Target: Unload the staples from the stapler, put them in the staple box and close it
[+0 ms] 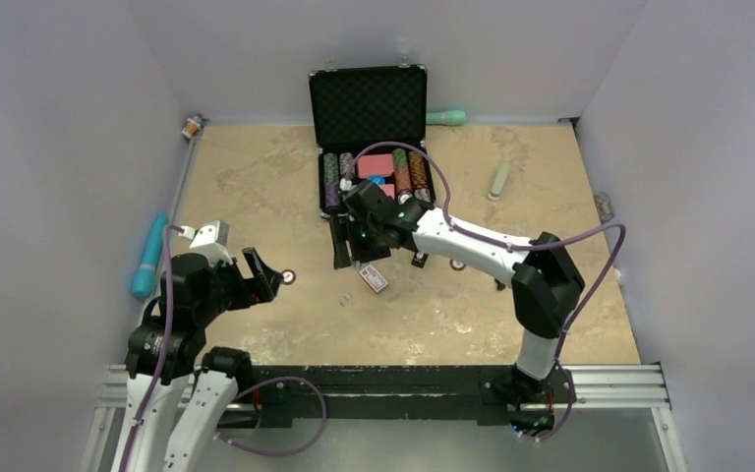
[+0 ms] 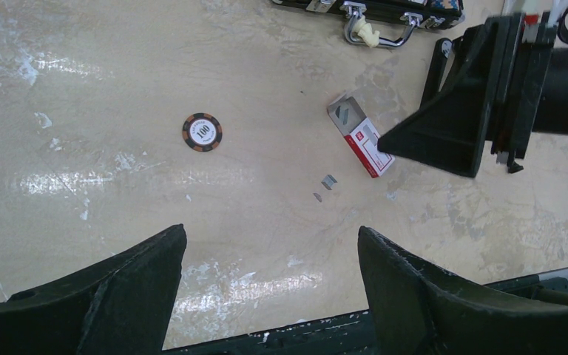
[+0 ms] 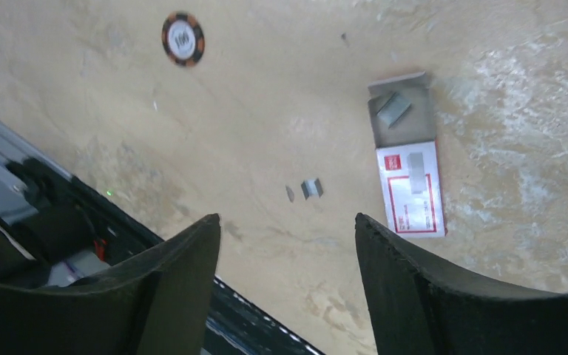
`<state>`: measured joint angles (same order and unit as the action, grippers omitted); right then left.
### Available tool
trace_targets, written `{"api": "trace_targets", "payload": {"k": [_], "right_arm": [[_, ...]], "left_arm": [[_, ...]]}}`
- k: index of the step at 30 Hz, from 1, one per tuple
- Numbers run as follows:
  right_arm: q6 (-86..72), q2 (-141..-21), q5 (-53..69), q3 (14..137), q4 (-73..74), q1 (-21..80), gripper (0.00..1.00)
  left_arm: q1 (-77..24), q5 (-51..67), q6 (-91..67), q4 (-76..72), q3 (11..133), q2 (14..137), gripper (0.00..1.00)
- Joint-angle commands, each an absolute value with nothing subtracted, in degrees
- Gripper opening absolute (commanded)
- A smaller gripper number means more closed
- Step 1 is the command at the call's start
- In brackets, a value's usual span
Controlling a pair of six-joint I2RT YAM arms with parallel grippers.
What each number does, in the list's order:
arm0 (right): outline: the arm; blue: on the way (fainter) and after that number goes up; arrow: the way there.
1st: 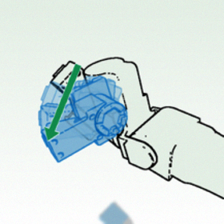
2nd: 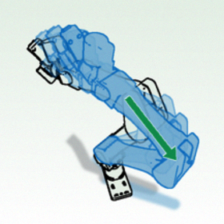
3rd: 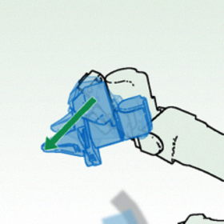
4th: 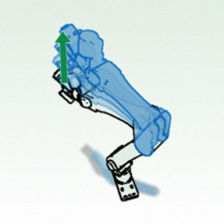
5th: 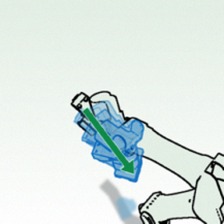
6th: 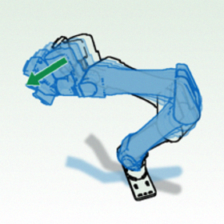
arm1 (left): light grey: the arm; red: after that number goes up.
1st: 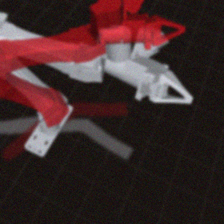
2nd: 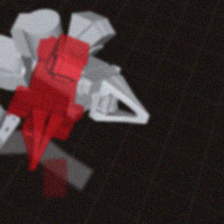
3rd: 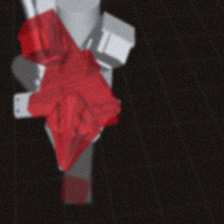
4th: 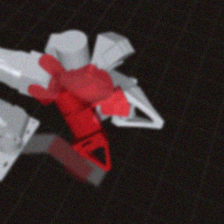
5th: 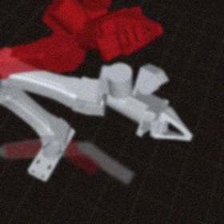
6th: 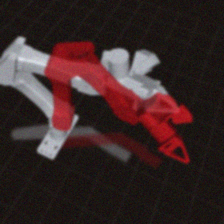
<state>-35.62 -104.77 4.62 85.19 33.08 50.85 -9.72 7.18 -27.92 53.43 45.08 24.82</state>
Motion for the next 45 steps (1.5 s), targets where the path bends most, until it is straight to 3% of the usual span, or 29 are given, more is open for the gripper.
{"api": "trace_targets", "payload": {"k": [1,7,17,31,45], "right_arm": [[-26.7,-99.1,2.3,81.4,31.4,54.3,0.73],[-23.0,-96.3,-1.8,76.5,31.2,57.5,0.75],[-18.5,-100.7,-9.1,78.3,33.3,62.4,0.68],[-16.3,-110.9,-9.2,83.0,32.3,64.5,0.56],[-15.3,-116.4,-9.8,86.4,32.7,64.5,0.52]], "left_arm": [[-9.5,6.7,-28.0,51.8,44.8,24.8,0.91],[-9.5,6.2,-28.3,52.0,45.0,24.6,1.0],[-9.5,6.0,-28.5,52.2,44.9,24.3,1.0],[-10.1,5.0,-28.7,52.7,45.1,24.3,0.98],[-10.3,4.8,-28.7,52.5,45.0,24.5,0.97]]}}
